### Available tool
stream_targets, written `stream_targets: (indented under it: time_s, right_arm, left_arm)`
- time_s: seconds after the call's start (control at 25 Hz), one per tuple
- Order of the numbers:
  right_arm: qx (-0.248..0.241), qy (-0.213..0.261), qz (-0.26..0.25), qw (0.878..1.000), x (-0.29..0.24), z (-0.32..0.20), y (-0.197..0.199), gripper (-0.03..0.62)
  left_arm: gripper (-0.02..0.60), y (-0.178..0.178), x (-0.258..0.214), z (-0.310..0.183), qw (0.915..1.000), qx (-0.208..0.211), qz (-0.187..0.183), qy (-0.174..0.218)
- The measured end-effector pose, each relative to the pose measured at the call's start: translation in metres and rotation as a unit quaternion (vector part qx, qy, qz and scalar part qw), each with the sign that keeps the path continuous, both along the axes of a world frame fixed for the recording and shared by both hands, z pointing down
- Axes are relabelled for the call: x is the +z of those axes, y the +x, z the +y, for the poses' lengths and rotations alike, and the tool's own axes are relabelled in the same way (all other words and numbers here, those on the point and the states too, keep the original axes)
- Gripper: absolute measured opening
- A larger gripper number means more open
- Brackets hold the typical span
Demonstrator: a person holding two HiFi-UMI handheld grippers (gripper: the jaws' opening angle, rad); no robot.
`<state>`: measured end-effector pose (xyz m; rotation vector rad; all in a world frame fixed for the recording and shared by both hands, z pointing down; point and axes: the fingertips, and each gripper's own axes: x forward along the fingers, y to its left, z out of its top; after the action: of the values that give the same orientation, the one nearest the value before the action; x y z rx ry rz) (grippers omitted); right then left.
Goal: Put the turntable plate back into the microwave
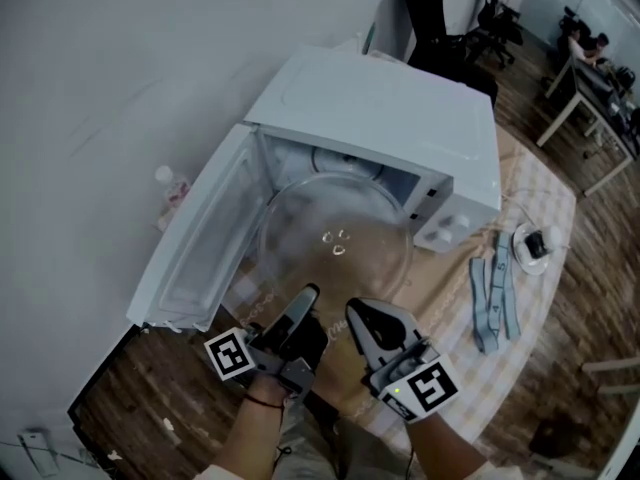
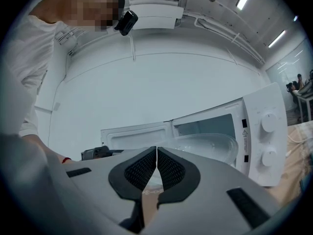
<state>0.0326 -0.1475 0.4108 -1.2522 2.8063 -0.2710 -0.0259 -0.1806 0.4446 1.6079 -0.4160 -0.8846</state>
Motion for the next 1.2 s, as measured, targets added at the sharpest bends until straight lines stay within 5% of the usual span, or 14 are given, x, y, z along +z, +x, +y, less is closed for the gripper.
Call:
stream_targets:
  time_s: [0.96,1.2]
  right_arm:
    - [0.036,-0.015,0.011,0.999,0.035,-0.074,-0.006,0.034]
    - [0.037,-0.017,0.014,0.999,0.039,-0.086,-0.003,0.034]
  left_arm:
    - [0.064,0.014,0.030,-0.084,0.9999,0.004,0.016,-0.004]
    - [0.066,0.013,0.040,-0.099,0.9999,0.008,-0.005,-0.004]
